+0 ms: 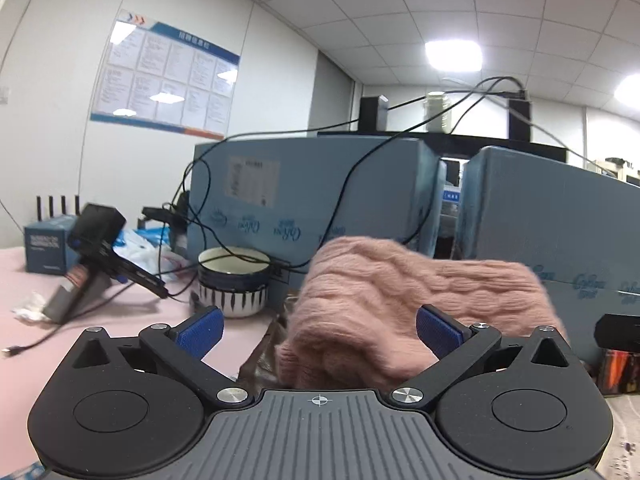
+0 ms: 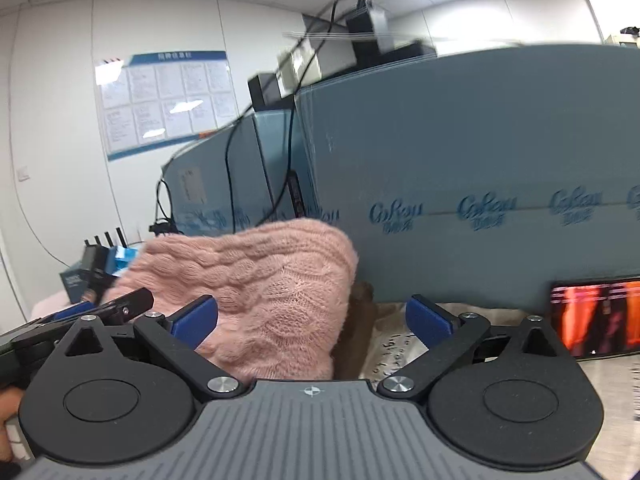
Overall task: Fold clothes
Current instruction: 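Carry the sweater with both grippers and lower it onto the brown leather bag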
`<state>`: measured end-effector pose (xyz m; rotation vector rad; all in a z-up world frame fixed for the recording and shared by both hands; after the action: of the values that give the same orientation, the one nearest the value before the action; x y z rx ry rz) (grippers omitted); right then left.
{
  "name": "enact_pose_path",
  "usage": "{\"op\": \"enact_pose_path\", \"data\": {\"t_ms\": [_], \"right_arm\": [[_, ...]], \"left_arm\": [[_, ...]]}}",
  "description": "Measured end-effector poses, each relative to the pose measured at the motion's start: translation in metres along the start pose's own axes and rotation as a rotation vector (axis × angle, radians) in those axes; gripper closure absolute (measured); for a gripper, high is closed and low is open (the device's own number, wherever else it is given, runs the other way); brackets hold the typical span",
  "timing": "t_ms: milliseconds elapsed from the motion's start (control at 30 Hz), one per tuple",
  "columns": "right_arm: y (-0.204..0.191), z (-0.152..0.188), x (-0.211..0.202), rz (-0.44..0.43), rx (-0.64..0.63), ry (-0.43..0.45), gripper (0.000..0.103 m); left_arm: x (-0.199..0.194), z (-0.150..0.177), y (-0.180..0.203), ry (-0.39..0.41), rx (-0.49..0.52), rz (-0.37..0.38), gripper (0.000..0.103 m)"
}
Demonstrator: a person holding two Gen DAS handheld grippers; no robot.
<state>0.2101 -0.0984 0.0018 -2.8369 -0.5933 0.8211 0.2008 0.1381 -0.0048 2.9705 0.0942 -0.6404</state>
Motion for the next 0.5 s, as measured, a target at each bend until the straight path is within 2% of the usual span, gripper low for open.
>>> {"op": "enact_pose_path", "data": {"t_ms": [233,400,500], "right_arm": [[0.002,0.015,-0.061,-0.010,-0.038,0.025,0.000],[0.005,0.040,-0.094,-0.024,-0.073,0.024,0.000],[0.009,0.054,-0.103,-0.014,-0.098,0.045,0.000]], "left_arm": [[-0.052,0.012,0.046,-0.023,0.052,0.014,0.000],[-0.078,0.033,0.065,-0.055,-0.021,0.040,0.000],[-0.088,0.047,0.073,-0.063,-0.090,0.087,0.000]]}}
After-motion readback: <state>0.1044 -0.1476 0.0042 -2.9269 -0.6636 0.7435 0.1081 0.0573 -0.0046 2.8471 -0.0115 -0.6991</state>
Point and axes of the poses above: each gripper's, at about its wrist camera, not at the fingertips, and x roughly the way its jaws point, y to its right, z to its underside, the point moved 2 cm from there along x, roughly the way its jaws point, and after that the axes turned 15 degrees about -y, right-handed, at the moved point
